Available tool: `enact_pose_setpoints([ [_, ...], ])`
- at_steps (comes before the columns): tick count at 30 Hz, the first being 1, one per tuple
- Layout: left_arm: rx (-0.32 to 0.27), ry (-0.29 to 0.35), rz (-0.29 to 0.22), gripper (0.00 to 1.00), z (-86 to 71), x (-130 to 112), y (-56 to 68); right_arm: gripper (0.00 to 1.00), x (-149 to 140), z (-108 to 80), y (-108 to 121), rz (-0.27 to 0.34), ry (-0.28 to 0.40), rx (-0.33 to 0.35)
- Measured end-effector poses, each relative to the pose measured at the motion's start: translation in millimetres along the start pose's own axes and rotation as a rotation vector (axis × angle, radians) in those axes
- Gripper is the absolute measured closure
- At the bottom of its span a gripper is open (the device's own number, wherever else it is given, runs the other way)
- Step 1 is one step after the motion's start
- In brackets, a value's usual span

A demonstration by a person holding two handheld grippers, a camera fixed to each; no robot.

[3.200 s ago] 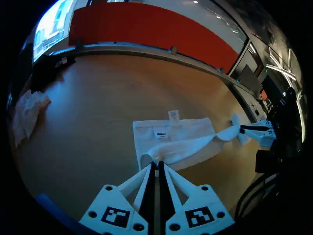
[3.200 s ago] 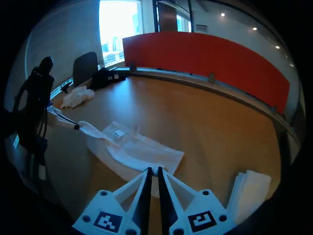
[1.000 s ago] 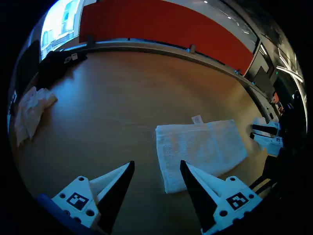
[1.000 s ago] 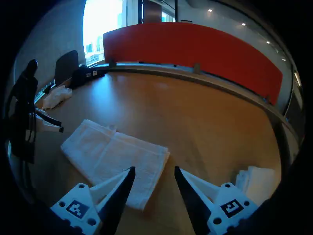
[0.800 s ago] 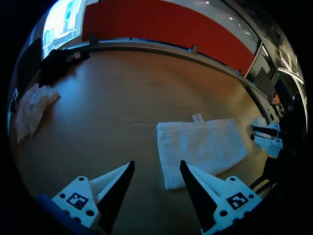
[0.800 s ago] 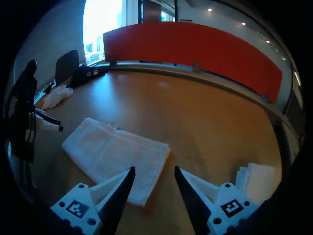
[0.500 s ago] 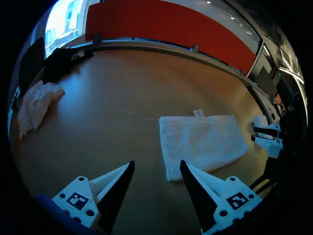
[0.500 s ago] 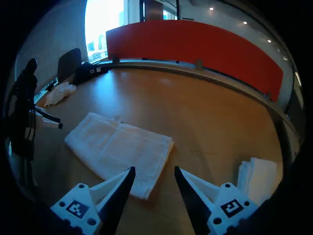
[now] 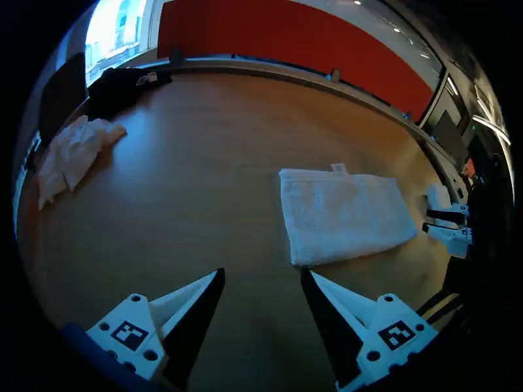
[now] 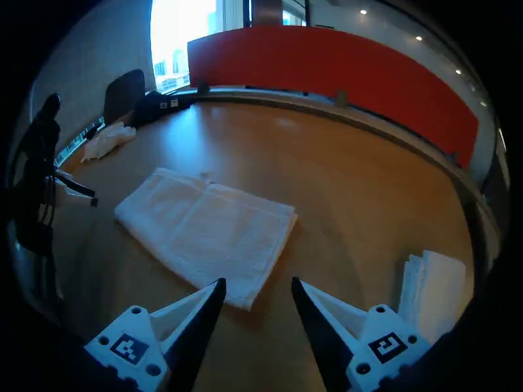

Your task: Fold towel

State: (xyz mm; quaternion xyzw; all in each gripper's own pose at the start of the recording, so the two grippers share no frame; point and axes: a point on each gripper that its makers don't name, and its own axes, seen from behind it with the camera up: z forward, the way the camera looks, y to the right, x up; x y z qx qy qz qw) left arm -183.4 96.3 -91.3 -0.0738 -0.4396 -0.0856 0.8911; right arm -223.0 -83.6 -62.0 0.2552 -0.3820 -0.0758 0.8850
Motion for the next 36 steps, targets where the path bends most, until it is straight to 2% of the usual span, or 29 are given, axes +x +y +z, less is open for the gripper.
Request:
enact_pose_setpoints([
  [4, 0.010, -0.006, -0.008, 0.15, -2.6, -6, -4.6, 0.24, -7, -0.2, -2, -0.029, -0.018, 0.017],
  [11, 0.018, -0.005, -0.017, 0.14, -6.9, -9, -9.0, 0.34, -22, 0.5, -7, -0.101, -0.060, 0.061],
  [15, 0.021, -0.004, -0.021, 0.15, -8.9, -11, -11.4, 0.36, -27, 1.5, -8, -0.132, -0.078, 0.078],
  [19, 0.024, -0.004, -0.024, 0.14, -10.5, -12, -13.6, 0.37, -29, 3.3, -7, -0.152, -0.091, 0.088],
  [23, 0.024, -0.003, -0.025, 0.15, -12.1, -13, -14.8, 0.44, -32, 5.7, -6, -0.165, -0.106, 0.097],
  [29, 0.026, -0.003, -0.025, 0.15, -13.9, -16, -16.3, 0.47, -36, 10.4, -7, -0.164, -0.127, 0.108],
  [31, 0.026, -0.004, -0.027, 0.14, -14.4, -16, -16.7, 0.53, -37, 11.3, -7, -0.165, -0.130, 0.111],
  [36, 0.026, -0.004, -0.029, 0.14, -15.7, -17, -18.1, 0.83, -38, 13.3, -7, -0.169, -0.138, 0.108],
])
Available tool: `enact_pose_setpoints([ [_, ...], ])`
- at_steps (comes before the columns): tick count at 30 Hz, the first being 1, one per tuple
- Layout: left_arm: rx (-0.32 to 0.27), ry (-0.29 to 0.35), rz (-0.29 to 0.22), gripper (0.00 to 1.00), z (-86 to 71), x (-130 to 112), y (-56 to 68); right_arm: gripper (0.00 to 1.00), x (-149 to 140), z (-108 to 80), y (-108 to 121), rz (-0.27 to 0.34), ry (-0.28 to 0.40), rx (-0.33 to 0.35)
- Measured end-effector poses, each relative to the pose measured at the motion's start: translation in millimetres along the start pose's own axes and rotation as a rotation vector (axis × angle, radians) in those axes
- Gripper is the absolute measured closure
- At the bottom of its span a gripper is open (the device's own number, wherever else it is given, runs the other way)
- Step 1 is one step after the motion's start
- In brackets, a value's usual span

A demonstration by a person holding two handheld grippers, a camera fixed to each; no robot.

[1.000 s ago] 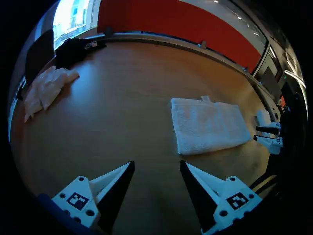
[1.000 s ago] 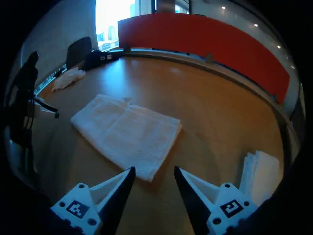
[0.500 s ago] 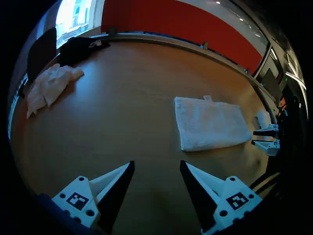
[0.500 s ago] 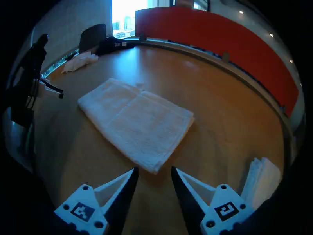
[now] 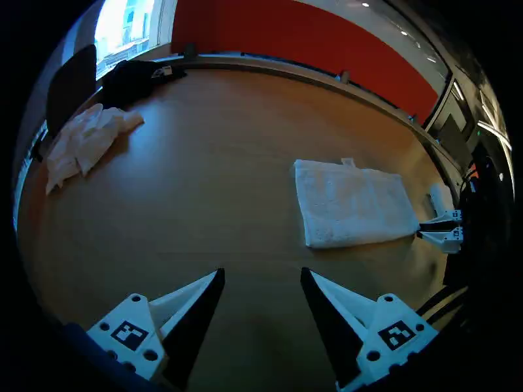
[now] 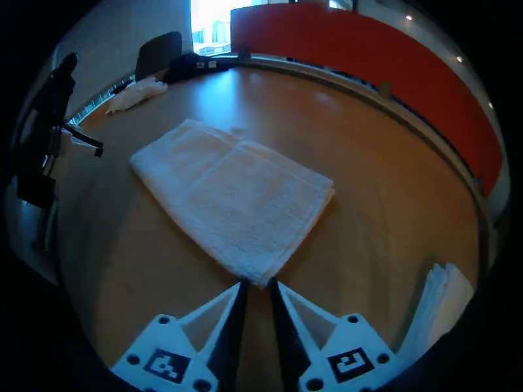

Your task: Fold towel

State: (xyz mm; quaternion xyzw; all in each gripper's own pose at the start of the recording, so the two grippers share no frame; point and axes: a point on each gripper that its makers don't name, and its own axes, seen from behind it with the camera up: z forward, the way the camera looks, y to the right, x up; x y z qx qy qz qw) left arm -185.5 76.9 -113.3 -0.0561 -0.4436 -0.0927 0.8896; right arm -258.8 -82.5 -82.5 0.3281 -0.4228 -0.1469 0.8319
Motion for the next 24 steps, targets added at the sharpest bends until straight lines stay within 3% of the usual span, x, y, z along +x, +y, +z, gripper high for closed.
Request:
enact_pose_setpoints([
  [2, 0.001, 0.000, 0.001, 0.14, -0.5, 0, -0.9, 0.92, 2, 0.9, 0, 0.002, 0.006, -0.006],
  [4, 0.001, 0.000, 0.002, 0.14, -1.0, 0, -1.5, 0.95, 3, 1.1, 0, 0.007, 0.013, -0.008],
  [15, 0.003, 0.002, 0.004, 0.14, -5.7, 0, -4.5, 0.95, 31, -11.7, -6, 0.012, 0.081, -0.013],
  [24, 0.011, 0.008, 0.011, 0.14, -12.9, 2, -10.3, 0.95, 89, -32.8, -11, -0.064, 0.176, -0.029],
])
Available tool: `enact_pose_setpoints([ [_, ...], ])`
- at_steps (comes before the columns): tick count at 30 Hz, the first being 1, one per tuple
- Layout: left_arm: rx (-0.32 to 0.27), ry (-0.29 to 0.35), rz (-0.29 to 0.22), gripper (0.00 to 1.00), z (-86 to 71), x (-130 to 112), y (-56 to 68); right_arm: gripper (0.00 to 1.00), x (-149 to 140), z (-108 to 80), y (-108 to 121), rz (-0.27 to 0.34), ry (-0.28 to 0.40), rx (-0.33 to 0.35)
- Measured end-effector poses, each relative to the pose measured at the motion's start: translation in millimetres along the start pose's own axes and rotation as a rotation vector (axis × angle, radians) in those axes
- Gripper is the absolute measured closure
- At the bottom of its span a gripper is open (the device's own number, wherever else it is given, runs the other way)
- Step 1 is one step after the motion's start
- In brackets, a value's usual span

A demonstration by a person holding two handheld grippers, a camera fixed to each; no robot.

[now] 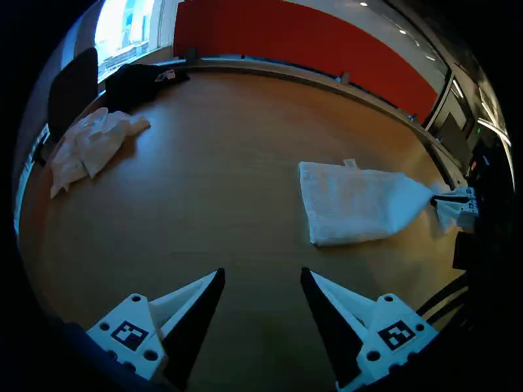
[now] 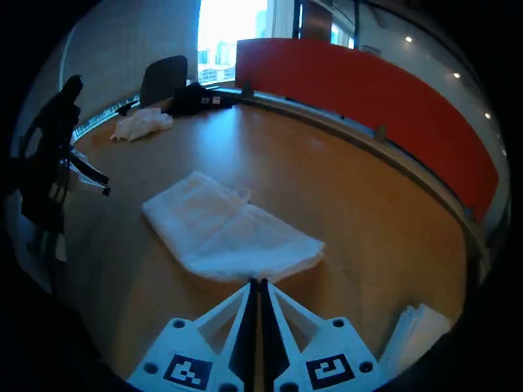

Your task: Fold towel

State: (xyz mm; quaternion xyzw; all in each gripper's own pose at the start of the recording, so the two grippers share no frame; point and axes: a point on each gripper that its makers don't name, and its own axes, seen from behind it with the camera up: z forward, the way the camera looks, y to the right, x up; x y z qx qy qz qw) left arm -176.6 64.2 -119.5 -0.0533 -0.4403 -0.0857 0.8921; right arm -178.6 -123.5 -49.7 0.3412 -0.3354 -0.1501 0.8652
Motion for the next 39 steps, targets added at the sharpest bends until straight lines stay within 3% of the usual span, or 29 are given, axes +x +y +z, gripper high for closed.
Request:
enact_pose_setpoints([
  [9, -0.016, 0.016, -0.022, 0.14, -8.2, 5, 3.4, 0.95, 62, -2.8, -12, -0.094, 0.075, 0.017],
  [15, -0.020, 0.023, -0.019, 0.14, -12.3, 7, 3.7, 0.95, 77, 0.2, -20, -0.142, 0.077, 0.032],
  [24, -0.019, 0.033, -0.021, 0.14, -17.9, 10, -1.0, 0.95, 97, 9.9, -37, -0.164, 0.095, 0.062],
  [33, -0.034, 0.045, -0.051, 0.14, -25.5, 10, 1.2, 0.95, 116, 38.4, -79, -0.194, 0.103, 0.136],
  [39, -0.041, 0.057, -0.060, 0.14, -30.3, 10, 1.6, 0.95, 113, 69.8, -116, -0.198, 0.076, 0.195],
])
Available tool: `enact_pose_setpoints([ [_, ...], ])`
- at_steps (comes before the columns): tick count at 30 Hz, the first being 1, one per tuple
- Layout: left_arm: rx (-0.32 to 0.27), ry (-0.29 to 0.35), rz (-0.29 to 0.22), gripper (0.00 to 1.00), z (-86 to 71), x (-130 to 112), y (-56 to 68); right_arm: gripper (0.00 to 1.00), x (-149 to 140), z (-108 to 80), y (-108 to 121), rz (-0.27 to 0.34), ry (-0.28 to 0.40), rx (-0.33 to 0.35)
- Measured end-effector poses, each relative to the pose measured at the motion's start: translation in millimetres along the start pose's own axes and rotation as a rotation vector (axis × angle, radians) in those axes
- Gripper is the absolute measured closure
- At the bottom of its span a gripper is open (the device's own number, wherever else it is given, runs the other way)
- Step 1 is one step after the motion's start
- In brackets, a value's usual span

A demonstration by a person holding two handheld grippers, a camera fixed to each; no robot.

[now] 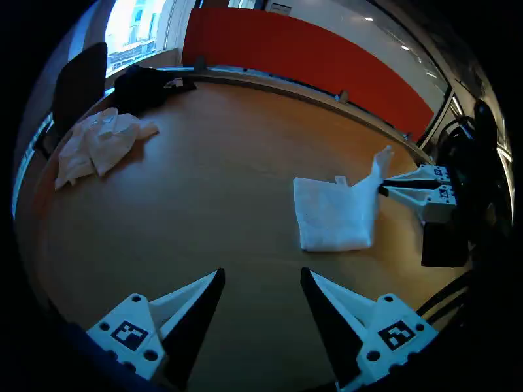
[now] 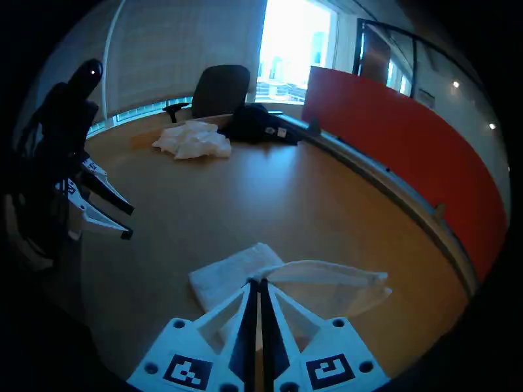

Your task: Fold towel

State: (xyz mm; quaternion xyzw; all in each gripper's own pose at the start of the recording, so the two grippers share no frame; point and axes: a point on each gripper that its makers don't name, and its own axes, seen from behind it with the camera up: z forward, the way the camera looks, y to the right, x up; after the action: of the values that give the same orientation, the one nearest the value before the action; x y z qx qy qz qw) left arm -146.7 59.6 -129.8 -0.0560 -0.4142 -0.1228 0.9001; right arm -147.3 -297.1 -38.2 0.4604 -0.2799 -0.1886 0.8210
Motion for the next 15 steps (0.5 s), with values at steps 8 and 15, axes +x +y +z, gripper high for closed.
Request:
enact_pose_setpoints([
  [8, -0.006, -0.003, 0.004, 0.14, -0.4, -5, -2.2, 0.95, -22, 52.3, -41, 0.049, -0.062, 0.070],
  [15, -0.009, -0.005, 0.003, 0.14, 1.2, -7, -4.4, 0.95, -35, 70.0, -56, 0.110, -0.094, 0.103],
])
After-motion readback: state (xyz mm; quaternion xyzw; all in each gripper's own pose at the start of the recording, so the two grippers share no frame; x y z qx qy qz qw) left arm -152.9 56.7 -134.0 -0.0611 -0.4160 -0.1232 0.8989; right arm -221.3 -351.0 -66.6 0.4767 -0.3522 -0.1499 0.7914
